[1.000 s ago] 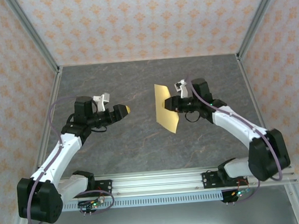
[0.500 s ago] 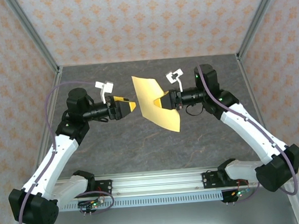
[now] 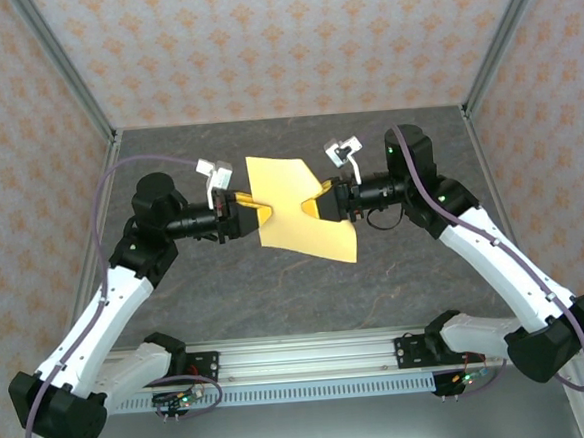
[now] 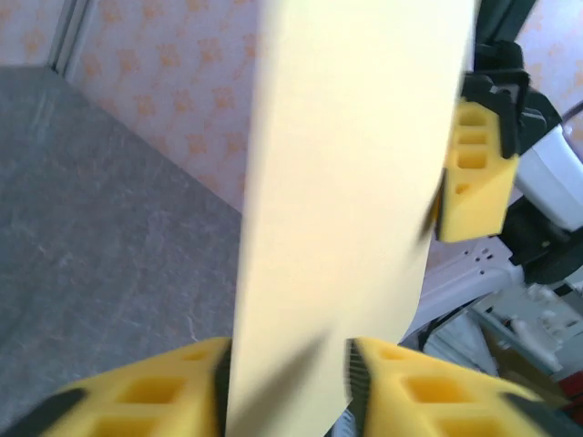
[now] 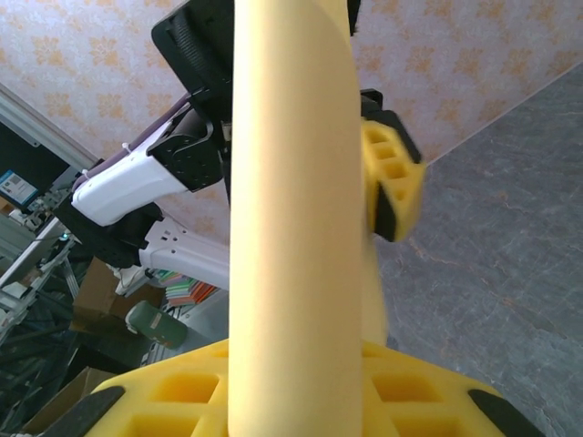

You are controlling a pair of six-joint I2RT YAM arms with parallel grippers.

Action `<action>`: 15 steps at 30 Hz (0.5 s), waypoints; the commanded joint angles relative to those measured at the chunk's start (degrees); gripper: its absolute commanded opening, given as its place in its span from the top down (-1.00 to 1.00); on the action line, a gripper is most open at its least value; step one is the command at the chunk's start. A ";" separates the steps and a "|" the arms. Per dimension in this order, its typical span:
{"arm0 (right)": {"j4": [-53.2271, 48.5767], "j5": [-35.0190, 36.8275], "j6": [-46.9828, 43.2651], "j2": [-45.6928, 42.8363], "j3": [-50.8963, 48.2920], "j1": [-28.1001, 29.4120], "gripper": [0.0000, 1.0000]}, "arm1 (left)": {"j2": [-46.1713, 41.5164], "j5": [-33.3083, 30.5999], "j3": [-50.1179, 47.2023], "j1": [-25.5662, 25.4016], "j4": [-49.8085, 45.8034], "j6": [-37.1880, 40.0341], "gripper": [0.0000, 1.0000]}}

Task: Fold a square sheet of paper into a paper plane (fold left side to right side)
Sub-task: Place a square sheet of paper at the center of the table.

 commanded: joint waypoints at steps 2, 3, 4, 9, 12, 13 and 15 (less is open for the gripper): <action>-0.36 2.14 -2.10 -0.43 -0.03 -0.29 0.43 | -1.45 0.20 0.84 -0.38 0.33 1.26 0.76; -0.40 2.30 -2.22 -0.51 -0.36 -0.66 0.42 | -1.47 -0.27 0.58 -0.38 -0.15 1.58 0.80; -0.29 2.48 -2.08 -0.71 -0.62 -1.01 0.42 | -1.39 -0.57 0.27 -0.38 -0.08 1.58 0.84; -2.07 6.90 -2.63 -1.48 -1.87 -2.97 0.20 | -0.33 -3.30 -1.11 -0.38 -1.55 1.67 1.00; -6.83 17.48 -4.11 -1.85 -2.07 -3.93 -0.09 | 2.20 -7.49 -1.64 -0.38 -4.76 1.42 1.00; -7.73 21.70 -4.12 -1.92 -2.56 -4.22 -0.20 | 3.46 -8.52 -1.95 -0.38 -5.27 0.83 1.00; -9.11 31.50 -3.26 -1.88 -3.73 -4.48 -0.36 | 6.52 -9.69 -3.34 -0.38 -4.32 -1.06 1.00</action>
